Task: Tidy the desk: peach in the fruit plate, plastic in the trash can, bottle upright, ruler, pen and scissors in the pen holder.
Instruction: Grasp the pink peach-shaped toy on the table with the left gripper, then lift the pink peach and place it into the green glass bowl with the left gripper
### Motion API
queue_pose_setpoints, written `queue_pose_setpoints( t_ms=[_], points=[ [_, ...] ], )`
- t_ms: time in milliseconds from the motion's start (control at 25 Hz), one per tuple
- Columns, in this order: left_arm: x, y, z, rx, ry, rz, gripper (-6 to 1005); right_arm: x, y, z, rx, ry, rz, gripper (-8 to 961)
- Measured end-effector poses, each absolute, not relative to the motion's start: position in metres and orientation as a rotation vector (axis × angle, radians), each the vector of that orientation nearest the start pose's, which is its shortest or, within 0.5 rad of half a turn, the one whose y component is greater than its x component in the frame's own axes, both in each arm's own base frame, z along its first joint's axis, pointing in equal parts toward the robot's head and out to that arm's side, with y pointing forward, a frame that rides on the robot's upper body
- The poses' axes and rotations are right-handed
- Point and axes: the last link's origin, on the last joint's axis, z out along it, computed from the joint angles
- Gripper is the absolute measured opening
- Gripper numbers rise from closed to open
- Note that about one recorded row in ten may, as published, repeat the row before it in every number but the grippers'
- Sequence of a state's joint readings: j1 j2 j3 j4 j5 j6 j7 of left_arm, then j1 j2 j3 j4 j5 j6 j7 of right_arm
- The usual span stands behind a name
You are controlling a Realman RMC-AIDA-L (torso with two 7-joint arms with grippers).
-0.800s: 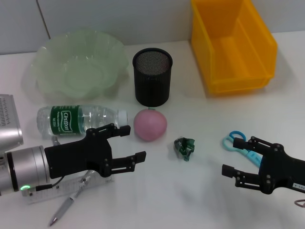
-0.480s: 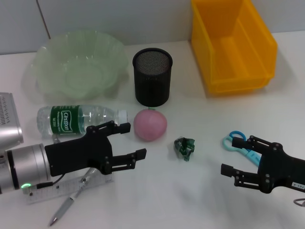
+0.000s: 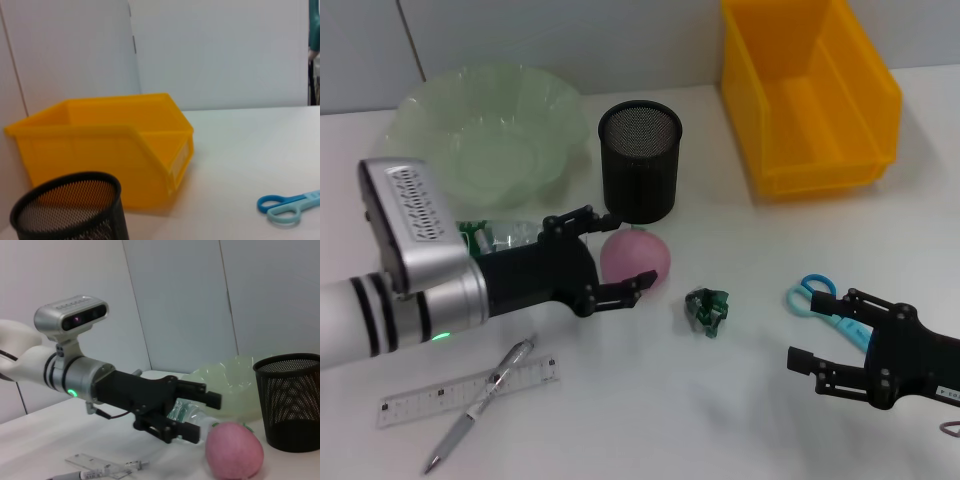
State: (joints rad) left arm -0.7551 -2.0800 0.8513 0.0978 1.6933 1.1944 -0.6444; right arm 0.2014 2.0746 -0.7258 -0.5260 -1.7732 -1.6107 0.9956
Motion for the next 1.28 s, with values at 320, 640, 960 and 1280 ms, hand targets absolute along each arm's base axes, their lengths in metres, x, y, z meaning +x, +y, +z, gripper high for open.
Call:
queue_pose_setpoints(
  t_ms=[320, 640, 960, 1280],
  points=[
    [-0.226, 0.361, -0.1, -2.686, -0.027, -0.515, 828, 0.337, 0.227, -0.006, -2.495, 0.612, 0.819, 835],
    [-0.229, 0.365, -0.111, -2.708, -0.065, -0.402, 827, 0.336, 0.228, -0.006, -2.495, 0.611, 0.822, 835],
    [-0.23, 0.368, -0.111, -2.698, -0.076, -0.371, 678, 0.336, 0.229, -0.006, -2.492, 0.613, 0.823, 834],
    [-0.225, 0.368, -0.11, -2.702, -0.062, -0.419, 489, 0.337, 0.227, -0.006, -2.487, 0.621, 0.823, 834]
  ],
)
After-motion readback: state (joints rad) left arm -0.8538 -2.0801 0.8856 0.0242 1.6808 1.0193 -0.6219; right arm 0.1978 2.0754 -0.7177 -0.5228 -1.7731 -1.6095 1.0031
